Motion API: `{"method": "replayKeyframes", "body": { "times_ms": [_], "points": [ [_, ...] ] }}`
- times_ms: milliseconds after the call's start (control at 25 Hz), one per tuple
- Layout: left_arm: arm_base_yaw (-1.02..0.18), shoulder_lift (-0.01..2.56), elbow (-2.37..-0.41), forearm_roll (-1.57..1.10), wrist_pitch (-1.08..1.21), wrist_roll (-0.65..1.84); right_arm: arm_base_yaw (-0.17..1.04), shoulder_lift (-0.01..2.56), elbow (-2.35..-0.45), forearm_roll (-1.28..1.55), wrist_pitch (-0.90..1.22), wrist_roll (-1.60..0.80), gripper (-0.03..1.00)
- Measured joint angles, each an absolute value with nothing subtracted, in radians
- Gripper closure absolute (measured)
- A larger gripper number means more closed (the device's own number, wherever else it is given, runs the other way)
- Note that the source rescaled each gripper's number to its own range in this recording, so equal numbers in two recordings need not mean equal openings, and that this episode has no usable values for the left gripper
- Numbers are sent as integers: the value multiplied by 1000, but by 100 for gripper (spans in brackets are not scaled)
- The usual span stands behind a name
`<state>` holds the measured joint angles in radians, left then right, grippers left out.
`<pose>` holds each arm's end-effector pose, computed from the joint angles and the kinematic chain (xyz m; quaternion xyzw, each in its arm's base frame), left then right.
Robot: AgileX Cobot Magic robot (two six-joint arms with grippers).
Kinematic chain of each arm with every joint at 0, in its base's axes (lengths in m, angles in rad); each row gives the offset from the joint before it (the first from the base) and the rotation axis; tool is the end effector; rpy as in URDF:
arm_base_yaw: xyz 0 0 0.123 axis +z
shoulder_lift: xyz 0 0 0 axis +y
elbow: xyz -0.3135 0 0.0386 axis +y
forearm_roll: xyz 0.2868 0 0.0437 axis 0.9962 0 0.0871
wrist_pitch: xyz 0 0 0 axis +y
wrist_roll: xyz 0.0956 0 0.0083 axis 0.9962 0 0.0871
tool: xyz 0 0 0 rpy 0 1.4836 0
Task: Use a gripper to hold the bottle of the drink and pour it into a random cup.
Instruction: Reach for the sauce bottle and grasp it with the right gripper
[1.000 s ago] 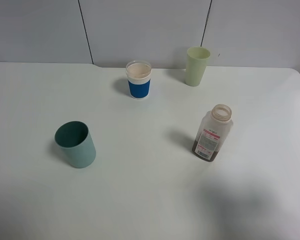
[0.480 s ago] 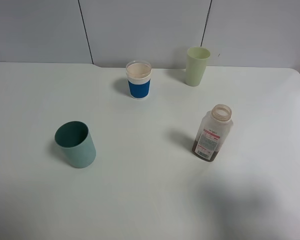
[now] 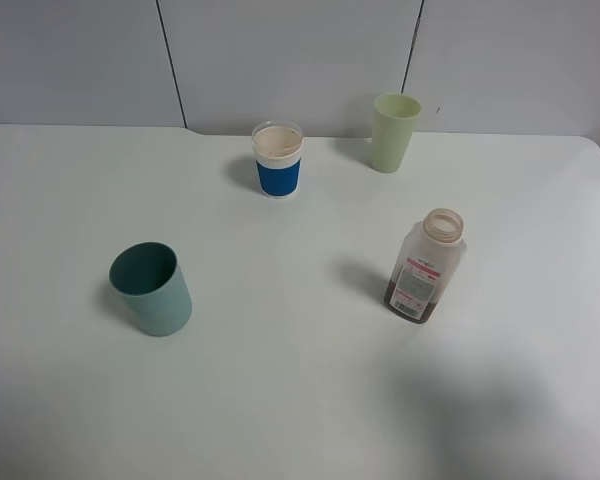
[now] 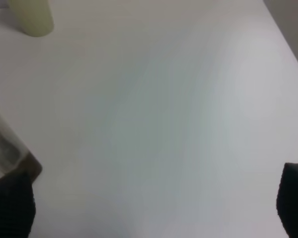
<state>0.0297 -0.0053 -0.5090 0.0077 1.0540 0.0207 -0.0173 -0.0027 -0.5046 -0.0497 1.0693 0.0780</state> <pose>0.0008 0.0007 0.2971 -0.0040 0.8477 0.0172 0.5302 0.0010 -0.0042 0.2944 0.0418 0.8523 -0.0090 0.5213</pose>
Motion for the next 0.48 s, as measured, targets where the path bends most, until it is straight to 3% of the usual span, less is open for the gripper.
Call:
{"method": "replayKeyframes", "body": {
  "times_ms": [480],
  "points": [
    [30,-5,-509,8,1054,21,-17,331,-607,-10,945,34,-1]
  ]
}}
